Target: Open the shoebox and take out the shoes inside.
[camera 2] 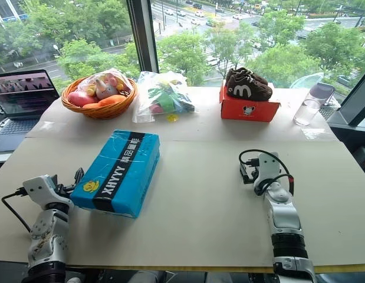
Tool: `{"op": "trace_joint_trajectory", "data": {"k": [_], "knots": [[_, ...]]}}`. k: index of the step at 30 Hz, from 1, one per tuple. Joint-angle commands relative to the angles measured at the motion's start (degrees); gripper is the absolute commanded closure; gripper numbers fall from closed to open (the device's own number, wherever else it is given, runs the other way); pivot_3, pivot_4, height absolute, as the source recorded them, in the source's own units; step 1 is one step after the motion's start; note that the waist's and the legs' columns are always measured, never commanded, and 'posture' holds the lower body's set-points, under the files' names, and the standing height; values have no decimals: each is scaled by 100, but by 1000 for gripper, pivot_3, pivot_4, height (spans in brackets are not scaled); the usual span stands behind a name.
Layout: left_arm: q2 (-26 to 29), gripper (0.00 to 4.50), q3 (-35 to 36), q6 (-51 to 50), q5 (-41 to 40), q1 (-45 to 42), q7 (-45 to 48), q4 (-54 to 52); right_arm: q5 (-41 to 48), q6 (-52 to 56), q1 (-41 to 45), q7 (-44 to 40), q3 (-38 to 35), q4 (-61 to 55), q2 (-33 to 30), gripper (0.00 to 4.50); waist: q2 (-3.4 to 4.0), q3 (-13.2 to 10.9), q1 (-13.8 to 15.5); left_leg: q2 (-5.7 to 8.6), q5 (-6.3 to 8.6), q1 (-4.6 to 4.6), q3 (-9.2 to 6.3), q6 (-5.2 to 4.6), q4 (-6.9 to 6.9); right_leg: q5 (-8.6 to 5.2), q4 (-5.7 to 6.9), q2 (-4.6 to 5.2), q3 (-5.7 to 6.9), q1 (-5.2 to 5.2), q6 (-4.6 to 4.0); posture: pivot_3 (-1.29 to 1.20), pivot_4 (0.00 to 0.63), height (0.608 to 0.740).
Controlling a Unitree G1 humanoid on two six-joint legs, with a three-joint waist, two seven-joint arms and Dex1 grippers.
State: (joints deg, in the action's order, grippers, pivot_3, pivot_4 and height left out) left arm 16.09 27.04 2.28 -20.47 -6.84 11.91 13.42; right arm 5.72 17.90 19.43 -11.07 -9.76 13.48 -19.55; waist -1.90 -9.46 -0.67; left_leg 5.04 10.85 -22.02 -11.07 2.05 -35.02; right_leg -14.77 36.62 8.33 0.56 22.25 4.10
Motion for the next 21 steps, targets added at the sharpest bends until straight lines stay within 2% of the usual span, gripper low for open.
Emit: {"op": "trace_joint_trajectory", "data": {"k": [1, 5, 9, 11, 14, 15, 18, 19, 20, 21], "knots": [[52, 39, -9, 33, -84, -92, 106, 49, -91, 118, -154, 110, -28, 220, -29, 0, 0, 0, 0, 0, 0, 0, 0, 0, 0, 0, 0, 0, 0, 0, 0, 0, 150, 740], [507, 39, -151, -185, -194, -133, 901, 136, -100, 136, -182, 19, -1, 106, -97, 0, 1, -1, 1, -1, 0, 1, 0, 0, 1, 0, 2, 0, 3, 1, 0, 0, 150, 740], [1364, 39, -190, -543, -470, -32, 2100, -6, -5, 218, -222, -432, 155, -246, -279, 0, 9, -9, -7, -2, 0, -14, 0, -1, 2, -1, 3, -1, 5, 18, -1, 0, 150, 740], [1931, 39, -321, -684, -489, 79, 2836, -125, 238, 376, -262, -916, 260, -637, -388, 0, 13, -12, -15, -1, -2, -29, 0, -4, 8, -2, 3, -1, 2, 43, -5, 0, 150, 740], [2508, 746, -345, -772, -617, 154, 3613, -167, 484, 652, -360, -1593, 471, -1222, -647, 0, 34, -24, -22, 2, -3, -62, 2, -7, 27, -7, 0, -1, -8, 90, -19, 0, 150, 740], [2682, 1152, -348, -793, -650, 176, 3897, -151, 595, 766, -402, -1855, 547, -1462, -768, 0, 38, -27, -30, 2, -2, -67, 4, -8, 30, -8, 0, -1, -8, 95, -21, 0, 150, 740], [3061, 2210, -386, -726, -637, 170, 4561, 65, 818, 963, -531, -2540, 738, -2117, -1203, 727, 61, -47, -90, 0, 2, -88, 6, -12, 35, -11, -3, -1, -7, 117, -26, 0, 150, 740], [3154, 2537, -437, -659, -553, 153, 4697, 175, 835, 985, -561, -2725, 816, -2275, -1354, 1046, 75, -60, -99, 3, 3, -93, 9, -13, 33, -11, -7, 0, -7, 119, -26, 0, 150, 740], [3216, 3085, -490, -599, -472, 133, 4789, 265, 822, 998, -576, -2858, 884, -2384, -1478, 1557, 82, -66, -103, 6, 4, -96, 12, -14, 31, -11, -10, 3, -9, 120, -26, 0, 150, 740], [3254, 3290, -533, -553, -419, 108, 4860, 328, 806, 1025, -577, -2950, 936, -2464, -1573, 1761, 84, -69, -102, 8, 4, -96, 15, -15, 29, -11, -11, 5, -11, 120, -25, 0, 150, 740]]}}
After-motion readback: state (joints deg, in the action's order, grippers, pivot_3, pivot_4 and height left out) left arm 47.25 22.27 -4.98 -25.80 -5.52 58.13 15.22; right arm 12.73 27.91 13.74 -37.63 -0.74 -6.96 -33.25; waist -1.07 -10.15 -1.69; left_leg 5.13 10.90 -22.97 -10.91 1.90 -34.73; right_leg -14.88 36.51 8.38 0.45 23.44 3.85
